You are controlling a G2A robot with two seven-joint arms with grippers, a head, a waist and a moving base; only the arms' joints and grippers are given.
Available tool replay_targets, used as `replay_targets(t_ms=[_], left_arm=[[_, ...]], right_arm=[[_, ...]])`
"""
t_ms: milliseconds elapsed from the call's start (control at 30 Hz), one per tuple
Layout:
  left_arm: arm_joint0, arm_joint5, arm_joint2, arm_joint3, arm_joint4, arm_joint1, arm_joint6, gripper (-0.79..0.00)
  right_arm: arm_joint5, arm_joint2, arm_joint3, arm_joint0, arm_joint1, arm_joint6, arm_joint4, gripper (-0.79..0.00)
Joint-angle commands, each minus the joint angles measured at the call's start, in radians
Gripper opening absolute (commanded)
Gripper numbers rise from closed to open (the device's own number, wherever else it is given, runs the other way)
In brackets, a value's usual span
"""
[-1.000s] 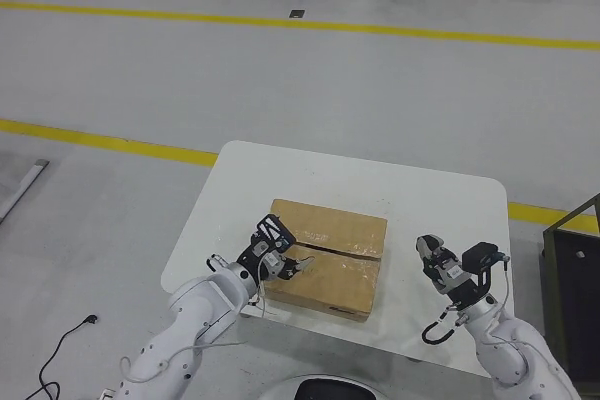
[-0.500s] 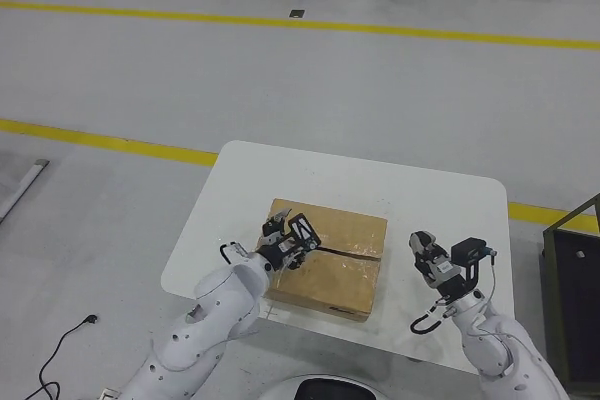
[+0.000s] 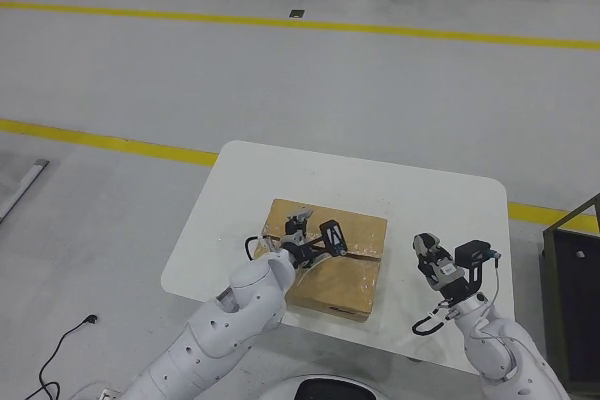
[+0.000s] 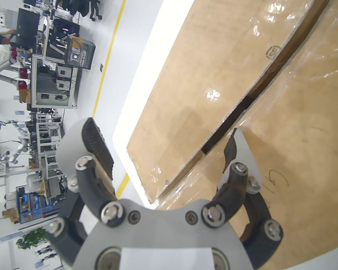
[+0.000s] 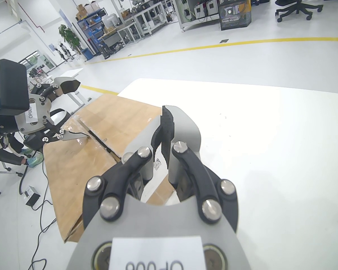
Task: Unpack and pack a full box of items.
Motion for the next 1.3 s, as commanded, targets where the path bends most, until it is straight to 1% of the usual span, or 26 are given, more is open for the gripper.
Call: replay_targets(t_ms=[0,167,300,333,367,400,600,767,867,1133,1267], left_arm=[[-0.014,-0.007,0.008,0.019,0.006,-0.007,-0.008,0.000],[-0.035,0.006,0.023,0.058,0.027,-0.023,-0.025,0.000],[-0.046,0.059,0.025,0.084,0.054,-0.035,-0.031,0.000],[-0.046,0.073,0.025,0.088,0.052,-0.038,-0.025,-0.172],[-0.048,0.084,0.022,0.092,0.049,-0.041,-0.019,-0.449],[-0.050,0.093,0.022,0.094,0.054,-0.043,-0.012,-0.785],[-0.049,0.113,0.011,0.106,0.080,-0.050,0.061,-0.785],[-0.037,0.077,-0.003,0.095,0.088,-0.049,0.130,-0.785],[-0.027,0.045,-0.014,0.083,0.091,-0.046,0.148,-0.785],[0.024,-0.046,-0.045,0.006,0.056,-0.041,0.147,-0.785],[0.051,-0.075,-0.059,-0.040,0.055,-0.038,0.123,-0.785]], right_arm=[[0.002,0.000,-0.002,0.000,0.000,0.003,-0.001,-0.785],[0.006,0.000,-0.005,-0.001,-0.001,0.004,0.000,-0.785],[0.009,0.000,-0.006,-0.002,-0.002,0.005,0.002,-0.785],[0.009,0.000,-0.007,-0.003,-0.002,0.005,0.002,-0.785],[0.009,0.001,-0.007,-0.003,-0.003,0.005,0.002,-0.785],[0.008,0.001,-0.007,-0.003,-0.003,0.005,0.004,-0.785],[-0.008,0.006,-0.009,-0.002,-0.005,-0.018,0.041,-0.785],[-0.024,0.018,-0.019,-0.002,-0.006,-0.029,0.071,-0.785],[-0.032,0.028,-0.028,-0.003,-0.006,-0.029,0.085,-0.785],[-0.041,0.063,-0.070,-0.028,-0.003,-0.008,0.110,-0.785],[-0.039,0.084,-0.095,-0.049,-0.002,-0.001,0.119,-0.785]])
